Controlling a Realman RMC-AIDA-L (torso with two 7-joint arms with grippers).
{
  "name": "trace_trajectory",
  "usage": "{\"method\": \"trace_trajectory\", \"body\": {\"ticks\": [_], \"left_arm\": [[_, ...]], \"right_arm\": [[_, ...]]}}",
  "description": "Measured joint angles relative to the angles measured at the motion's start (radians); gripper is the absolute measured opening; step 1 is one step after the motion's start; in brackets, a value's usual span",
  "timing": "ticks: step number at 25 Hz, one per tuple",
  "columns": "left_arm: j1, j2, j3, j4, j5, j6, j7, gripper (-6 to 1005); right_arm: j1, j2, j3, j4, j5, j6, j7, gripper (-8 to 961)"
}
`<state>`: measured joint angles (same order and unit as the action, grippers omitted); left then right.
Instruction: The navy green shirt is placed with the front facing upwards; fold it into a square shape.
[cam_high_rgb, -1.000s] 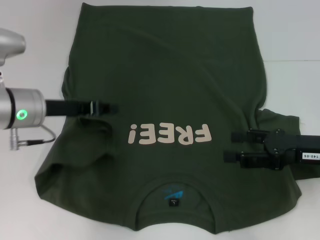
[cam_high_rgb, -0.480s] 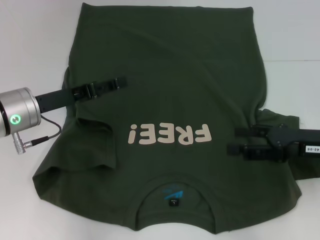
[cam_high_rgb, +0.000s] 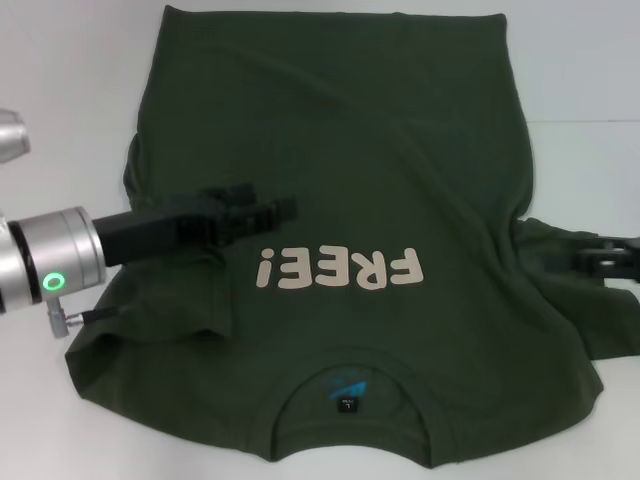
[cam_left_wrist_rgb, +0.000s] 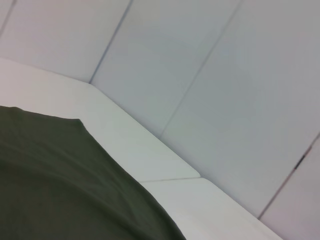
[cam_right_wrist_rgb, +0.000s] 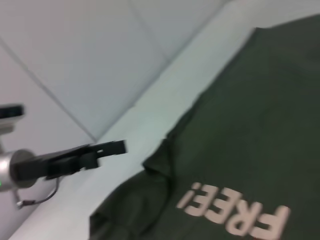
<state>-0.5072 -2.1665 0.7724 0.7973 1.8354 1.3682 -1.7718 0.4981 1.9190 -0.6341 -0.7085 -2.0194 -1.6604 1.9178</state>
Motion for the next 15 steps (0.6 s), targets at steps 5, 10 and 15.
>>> {"method": "trace_trajectory", "body": {"ticks": [5,10,15], "left_arm": [[-0.003,0.0,0.011,-0.023,-0.001,0.02,0.083,861],[0.0,0.0,0.064,-0.047,0.021,0.047,0.229,861],[0.009,-0.003,0.11,-0.05,0.048,0.06,0.306,861]], "right_arm": [[-0.02,-0.068,0.023,-0.005,-0.03,0.0,0.113,854],[-0.021,-0.087,0.107,-0.043,-0.171,0.0,0.189,850],[-0.023,-0.085,0.158,-0.056,-0.274,0.024,0.245,846]]}}
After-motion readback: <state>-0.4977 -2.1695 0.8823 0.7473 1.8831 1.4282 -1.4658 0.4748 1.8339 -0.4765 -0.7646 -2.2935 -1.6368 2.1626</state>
